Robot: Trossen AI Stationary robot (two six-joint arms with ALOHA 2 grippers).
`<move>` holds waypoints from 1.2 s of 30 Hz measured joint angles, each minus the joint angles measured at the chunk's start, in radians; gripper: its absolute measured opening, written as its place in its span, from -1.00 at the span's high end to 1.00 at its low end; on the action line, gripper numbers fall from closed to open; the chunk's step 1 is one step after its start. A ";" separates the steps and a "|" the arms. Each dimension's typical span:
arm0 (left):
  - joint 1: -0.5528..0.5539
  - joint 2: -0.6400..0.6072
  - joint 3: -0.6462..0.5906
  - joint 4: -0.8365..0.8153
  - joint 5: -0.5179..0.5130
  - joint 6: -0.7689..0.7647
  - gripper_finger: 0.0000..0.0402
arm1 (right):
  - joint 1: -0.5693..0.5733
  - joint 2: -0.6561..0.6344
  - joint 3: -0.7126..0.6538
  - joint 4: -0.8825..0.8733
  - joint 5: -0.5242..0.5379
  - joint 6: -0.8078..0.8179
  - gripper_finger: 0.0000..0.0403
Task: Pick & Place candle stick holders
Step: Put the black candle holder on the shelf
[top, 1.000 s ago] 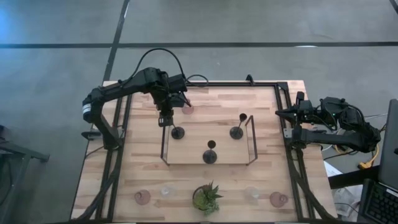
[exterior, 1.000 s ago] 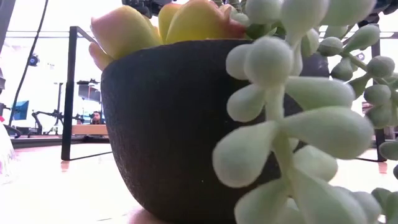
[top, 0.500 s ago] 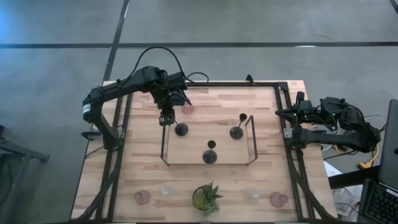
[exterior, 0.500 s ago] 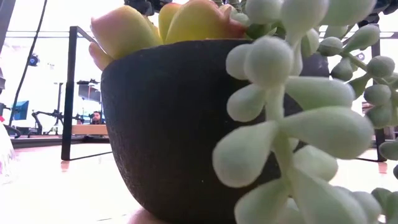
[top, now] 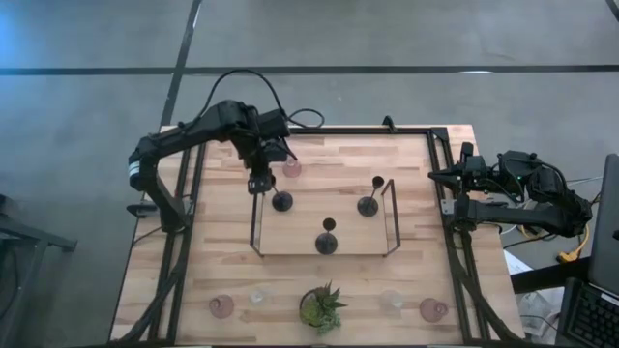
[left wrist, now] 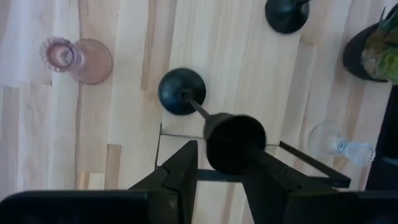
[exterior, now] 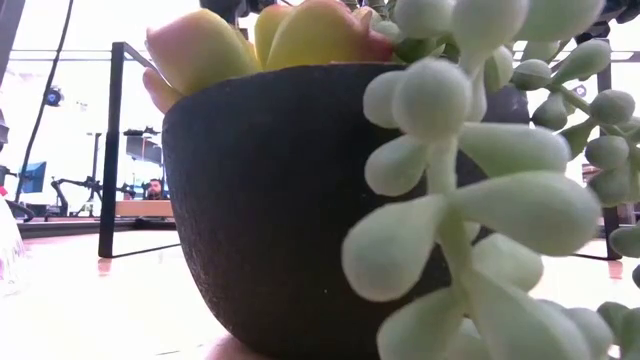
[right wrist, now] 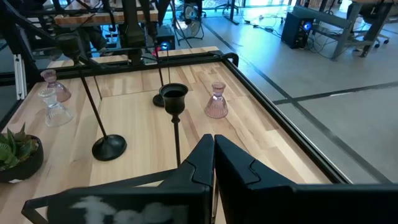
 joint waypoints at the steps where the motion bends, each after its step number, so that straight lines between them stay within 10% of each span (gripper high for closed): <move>1: 0.000 0.000 0.008 0.000 0.002 -0.004 0.42 | 0.000 0.000 0.000 0.000 0.000 0.000 0.96; 36: -0.029 -0.003 0.012 0.026 -0.011 0.092 0.42 | 0.000 0.000 0.000 0.000 0.000 0.000 0.96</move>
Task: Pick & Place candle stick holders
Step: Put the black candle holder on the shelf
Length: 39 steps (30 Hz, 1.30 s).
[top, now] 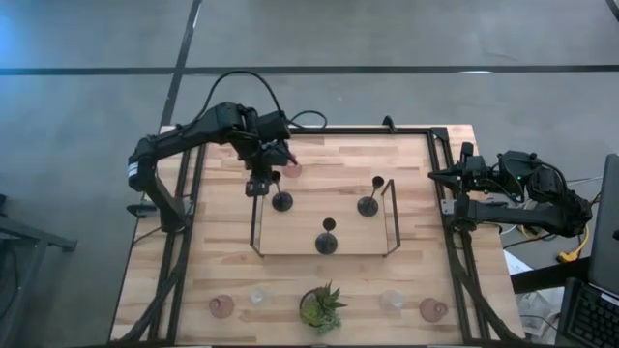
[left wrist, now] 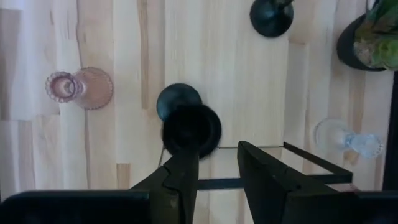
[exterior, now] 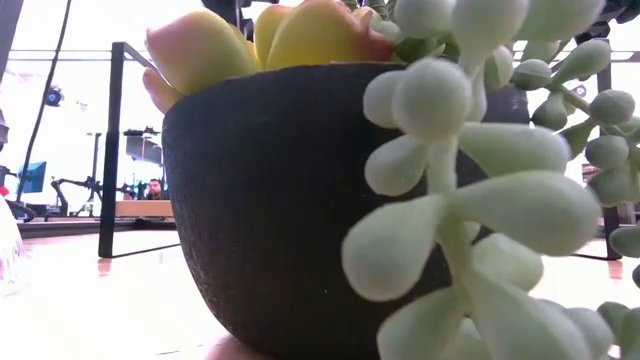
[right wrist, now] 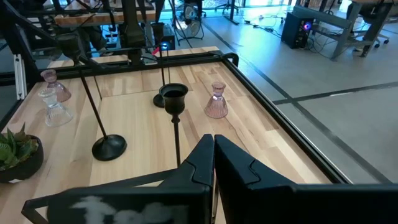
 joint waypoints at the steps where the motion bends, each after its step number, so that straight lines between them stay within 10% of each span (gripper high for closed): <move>1: 0.000 0.000 -0.009 0.002 0.000 0.001 0.42 | 0.000 0.000 0.000 0.000 0.000 0.000 0.96; 12: 0.000 0.002 -0.031 0.032 0.000 0.018 0.46 | 0.000 0.000 0.000 0.000 0.000 0.000 0.96; 23: 0.000 -0.002 -0.075 0.086 -0.005 0.029 0.91 | 0.000 0.000 0.000 0.000 0.000 0.000 0.96; 39: -0.004 0.001 -0.059 0.028 0.007 -0.002 0.90 | 0.000 0.000 0.000 0.000 0.000 0.000 0.96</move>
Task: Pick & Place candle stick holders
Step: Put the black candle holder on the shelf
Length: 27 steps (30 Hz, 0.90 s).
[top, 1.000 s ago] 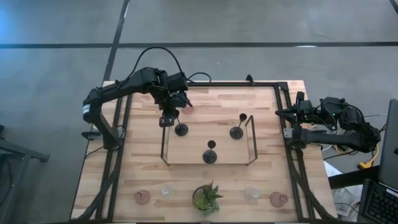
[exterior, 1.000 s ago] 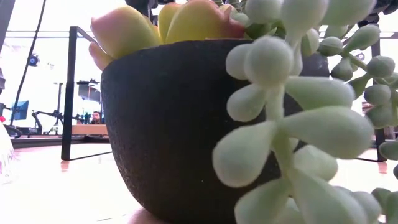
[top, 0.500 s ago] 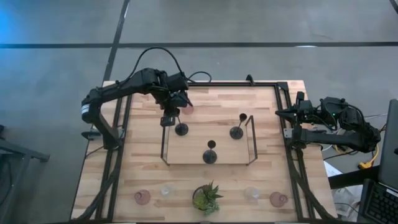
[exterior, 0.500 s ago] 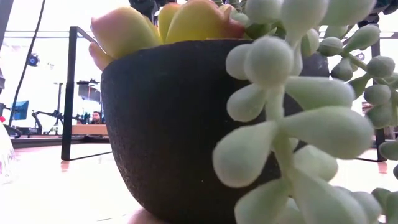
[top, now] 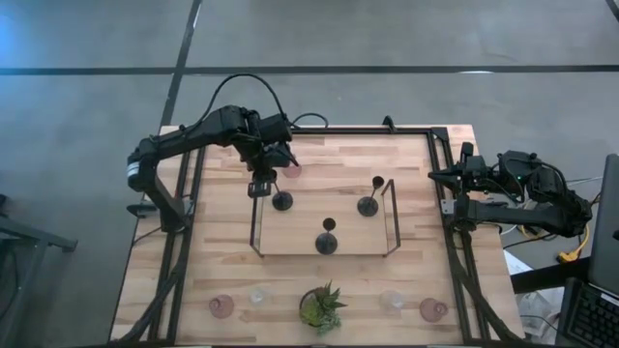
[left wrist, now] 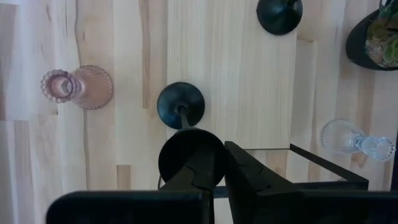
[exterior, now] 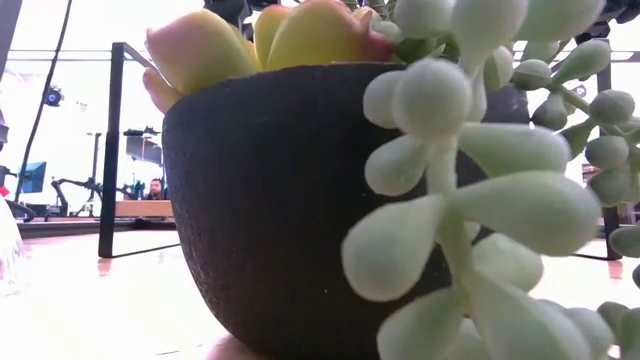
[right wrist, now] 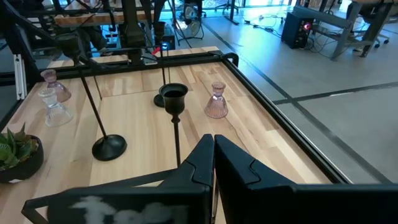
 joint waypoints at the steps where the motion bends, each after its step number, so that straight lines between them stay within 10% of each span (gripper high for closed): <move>1: 0.000 0.001 0.005 -0.007 0.000 0.000 0.90 | 0.000 0.000 0.000 0.000 0.000 0.000 0.96; 27: -0.002 0.003 0.040 -0.054 -0.060 -0.027 0.99 | 0.000 0.000 0.000 0.000 0.000 0.000 0.96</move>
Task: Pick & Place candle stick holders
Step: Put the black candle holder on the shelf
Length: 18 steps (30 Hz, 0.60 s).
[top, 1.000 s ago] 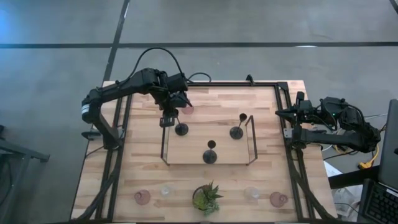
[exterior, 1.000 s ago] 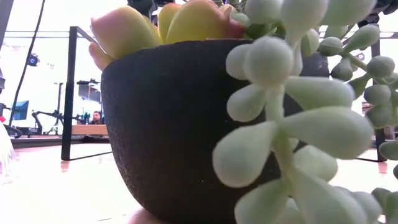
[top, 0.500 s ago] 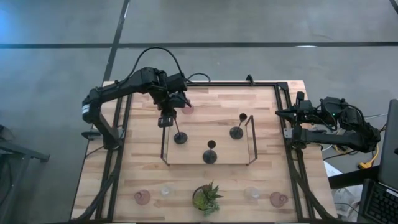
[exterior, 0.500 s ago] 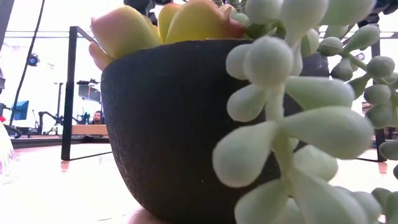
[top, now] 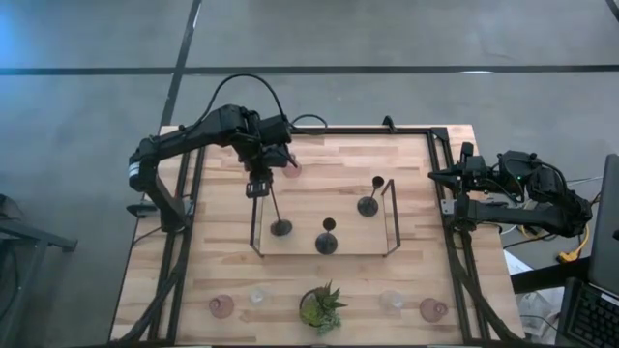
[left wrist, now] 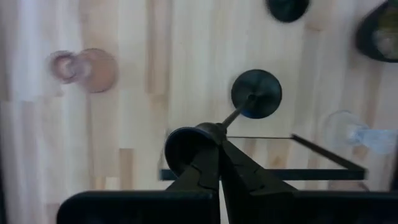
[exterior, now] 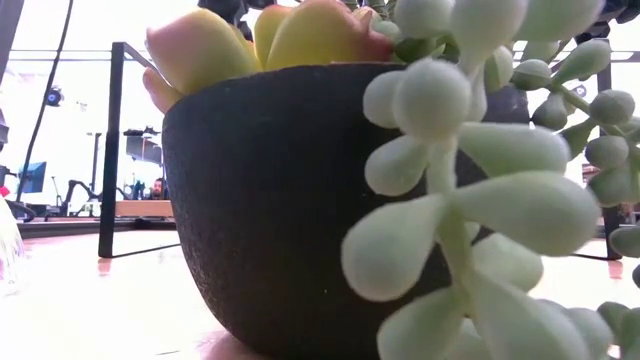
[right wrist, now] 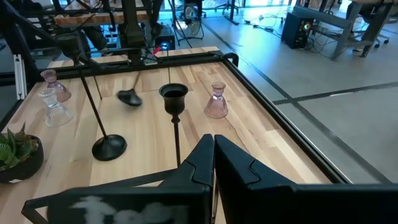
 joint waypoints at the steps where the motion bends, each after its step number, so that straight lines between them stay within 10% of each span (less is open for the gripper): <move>1: 0.000 0.000 0.000 0.001 -0.018 -0.001 0.99 | 0.000 0.000 0.000 0.000 0.000 0.000 0.96; 18: -0.016 -0.001 0.005 -0.001 -0.179 -0.088 0.99 | 0.000 0.000 0.000 0.000 0.000 0.000 0.96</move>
